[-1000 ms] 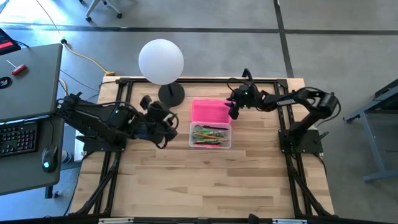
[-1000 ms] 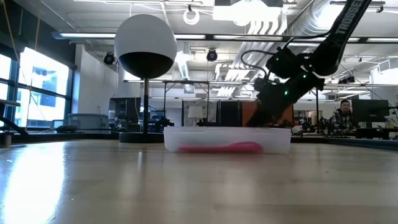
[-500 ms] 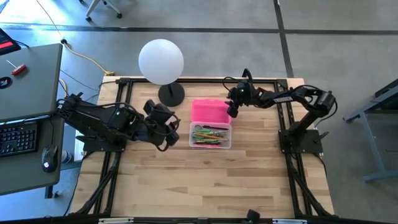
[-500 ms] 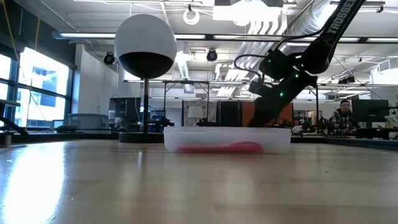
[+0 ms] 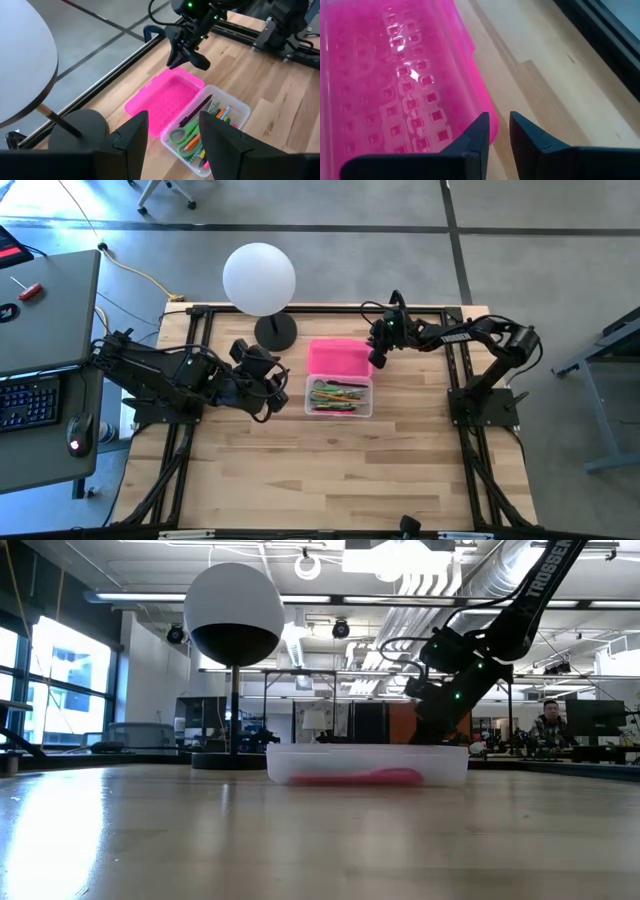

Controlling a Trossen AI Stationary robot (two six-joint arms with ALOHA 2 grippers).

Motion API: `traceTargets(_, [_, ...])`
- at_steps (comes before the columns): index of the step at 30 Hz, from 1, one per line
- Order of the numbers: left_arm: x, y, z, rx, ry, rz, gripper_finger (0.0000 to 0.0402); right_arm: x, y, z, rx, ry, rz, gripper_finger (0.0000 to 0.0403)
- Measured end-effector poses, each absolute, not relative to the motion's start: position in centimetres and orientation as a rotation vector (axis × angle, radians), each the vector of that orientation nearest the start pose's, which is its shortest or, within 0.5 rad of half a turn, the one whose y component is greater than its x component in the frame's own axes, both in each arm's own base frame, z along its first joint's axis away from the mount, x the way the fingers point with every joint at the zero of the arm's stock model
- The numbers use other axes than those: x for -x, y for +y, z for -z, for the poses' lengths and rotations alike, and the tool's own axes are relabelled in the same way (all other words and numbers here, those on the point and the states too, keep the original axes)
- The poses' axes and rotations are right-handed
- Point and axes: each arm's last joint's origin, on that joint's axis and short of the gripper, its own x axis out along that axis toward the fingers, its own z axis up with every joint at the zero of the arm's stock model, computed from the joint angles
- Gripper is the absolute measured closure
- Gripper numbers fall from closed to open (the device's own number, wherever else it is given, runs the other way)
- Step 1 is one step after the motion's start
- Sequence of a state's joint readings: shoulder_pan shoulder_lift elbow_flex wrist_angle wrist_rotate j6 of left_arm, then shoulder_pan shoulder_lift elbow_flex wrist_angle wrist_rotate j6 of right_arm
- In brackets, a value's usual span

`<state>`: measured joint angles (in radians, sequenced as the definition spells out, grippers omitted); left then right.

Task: Pick & place school supplies into a supply box
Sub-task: Close the pink supply box

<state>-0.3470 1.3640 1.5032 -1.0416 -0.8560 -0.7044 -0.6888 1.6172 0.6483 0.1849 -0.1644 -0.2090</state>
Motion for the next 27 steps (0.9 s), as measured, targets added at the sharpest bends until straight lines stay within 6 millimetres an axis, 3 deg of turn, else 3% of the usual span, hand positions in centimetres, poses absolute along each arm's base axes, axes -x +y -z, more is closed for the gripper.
traceTargets(11, [-24.6, -6.5, -38.7, 0.132, 0.542, -0.699, 0.0195, -22.9, -18.1, -12.1, -0.125, 0.786, 0.403, 0.0367])
traceTargets(16, [-24.6, -6.5, -38.7, 0.132, 0.542, -0.699, 0.0195, -22.9, -17.9, -12.6, -0.111, 0.774, 0.403, 0.0397])
traceTargets(20, [-24.6, -6.5, -38.7, 0.132, 0.542, -0.699, 0.0195, -23.3, -17.2, -13.3, -0.075, 0.762, 0.398, 0.0395])
traceTargets(27, [-24.6, -6.5, -38.7, 0.115, 0.543, -0.7, 0.0195, -24.3, -14.7, -15.1, 0.11, 0.793, 0.431, 0.0399])
